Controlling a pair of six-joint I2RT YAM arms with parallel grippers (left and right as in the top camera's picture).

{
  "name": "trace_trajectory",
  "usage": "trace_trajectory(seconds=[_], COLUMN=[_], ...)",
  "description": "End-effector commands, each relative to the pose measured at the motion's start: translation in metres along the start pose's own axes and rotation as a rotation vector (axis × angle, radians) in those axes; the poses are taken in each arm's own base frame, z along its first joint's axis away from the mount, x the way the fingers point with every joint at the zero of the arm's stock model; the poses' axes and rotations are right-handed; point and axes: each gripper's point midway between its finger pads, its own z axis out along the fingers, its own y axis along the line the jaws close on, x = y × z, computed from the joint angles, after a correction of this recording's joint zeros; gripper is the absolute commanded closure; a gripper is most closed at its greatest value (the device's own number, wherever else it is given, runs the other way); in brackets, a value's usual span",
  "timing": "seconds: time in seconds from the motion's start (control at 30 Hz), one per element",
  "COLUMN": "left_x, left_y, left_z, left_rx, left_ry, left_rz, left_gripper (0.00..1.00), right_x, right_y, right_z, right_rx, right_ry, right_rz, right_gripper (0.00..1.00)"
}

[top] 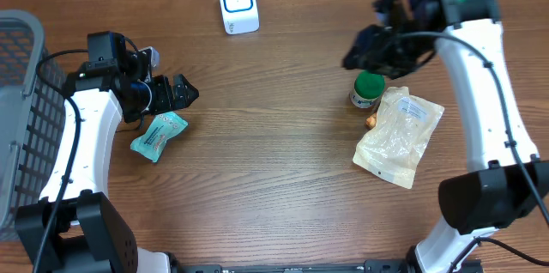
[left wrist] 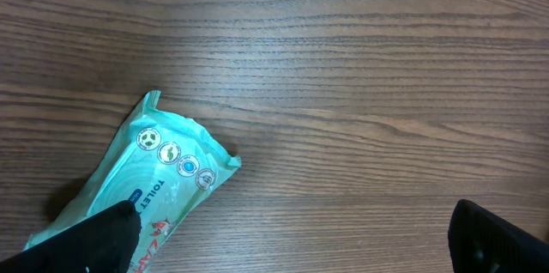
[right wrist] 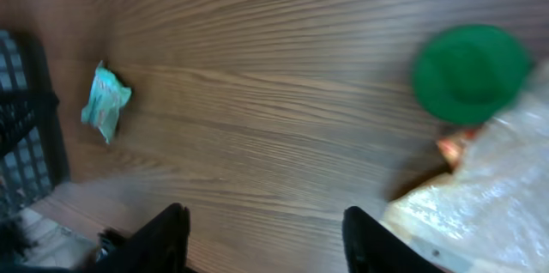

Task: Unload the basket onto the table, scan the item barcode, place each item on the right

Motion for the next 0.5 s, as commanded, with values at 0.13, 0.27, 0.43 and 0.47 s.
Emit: trace_trajectory(seconds=[0.13,0.27,0.43,0.47], left_x=[-0.004,-0.004,0.001,-0.001], left_y=[0.001,0.001,-0.009,-0.008], left_z=[-0.003,-0.003,-0.003,-0.003], left_rx=[-0.003,-0.003,0.051,0.048], left_ry=[-0.011,-0.011,0.011,0.002], left_rz=[0.011,0.008,-0.07,-0.07], left_gripper=[0.0,0.0,0.0,0.01], right_x=[-0.002,-0.003,-0.001,0.0], right_y=[0.018,0.017,0.014,0.013], right_z=[0.009,0.012,0.019,0.02], right_rx=[0.042,0.044,0.051,0.052], right_ry=[-0.023,-0.013,0.013,0.018], right_rz=[-0.095,-0.091,-0.083,-0.082], right_gripper=[0.39,0.39,0.39,0.39])
